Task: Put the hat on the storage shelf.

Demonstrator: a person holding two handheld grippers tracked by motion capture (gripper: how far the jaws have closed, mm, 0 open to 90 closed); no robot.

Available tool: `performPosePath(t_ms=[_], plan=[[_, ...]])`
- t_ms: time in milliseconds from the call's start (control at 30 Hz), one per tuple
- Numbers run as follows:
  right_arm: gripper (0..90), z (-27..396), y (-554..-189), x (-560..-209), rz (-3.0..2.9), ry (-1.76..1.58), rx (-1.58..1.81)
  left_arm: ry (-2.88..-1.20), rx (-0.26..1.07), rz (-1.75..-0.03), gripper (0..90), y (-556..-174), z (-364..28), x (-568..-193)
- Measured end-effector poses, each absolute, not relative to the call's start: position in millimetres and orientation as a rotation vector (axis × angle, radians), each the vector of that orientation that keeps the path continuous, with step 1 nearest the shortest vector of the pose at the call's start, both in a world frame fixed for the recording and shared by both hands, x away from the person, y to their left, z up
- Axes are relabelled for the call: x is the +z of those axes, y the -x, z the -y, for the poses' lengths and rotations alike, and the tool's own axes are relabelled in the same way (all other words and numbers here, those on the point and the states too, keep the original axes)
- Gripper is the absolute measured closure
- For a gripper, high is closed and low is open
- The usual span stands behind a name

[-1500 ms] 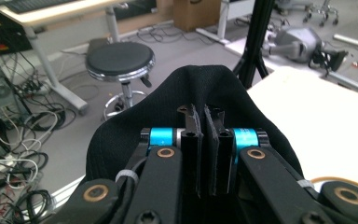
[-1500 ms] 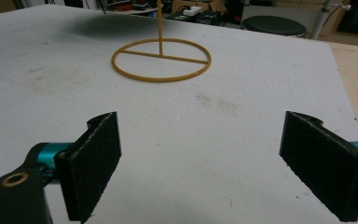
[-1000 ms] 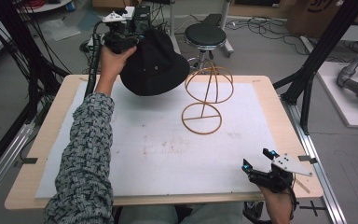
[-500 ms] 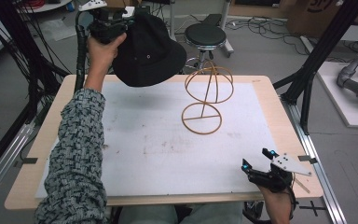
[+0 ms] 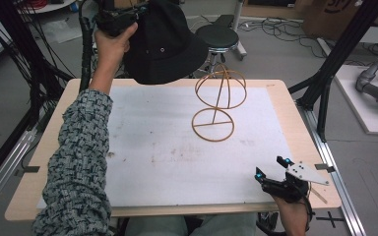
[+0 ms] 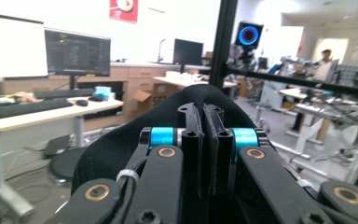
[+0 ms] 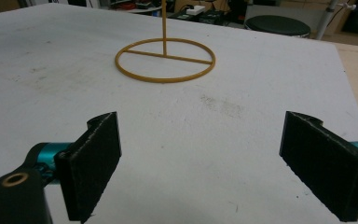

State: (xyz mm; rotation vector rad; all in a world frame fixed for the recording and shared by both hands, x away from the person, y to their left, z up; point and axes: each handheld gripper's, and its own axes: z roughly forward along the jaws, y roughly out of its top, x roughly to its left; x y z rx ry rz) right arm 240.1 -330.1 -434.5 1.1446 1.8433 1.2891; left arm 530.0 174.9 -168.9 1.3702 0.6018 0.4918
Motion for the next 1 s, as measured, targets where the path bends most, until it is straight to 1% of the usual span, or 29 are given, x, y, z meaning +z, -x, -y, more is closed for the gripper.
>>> performPosePath(t_ms=[400, 1000], plan=[[12.3, 330.0, -240.4, -434.6, -1.846, -1.137, 1.290, -1.344, 0.380, -0.531, 86.1, -526.7, -150.2, -163.8], [12.3, 330.4, -240.3, -434.9, -1.850, -1.143, 1.290, -1.413, 0.268, -0.428, 86.3, -523.4, -107.5, -172.4]])
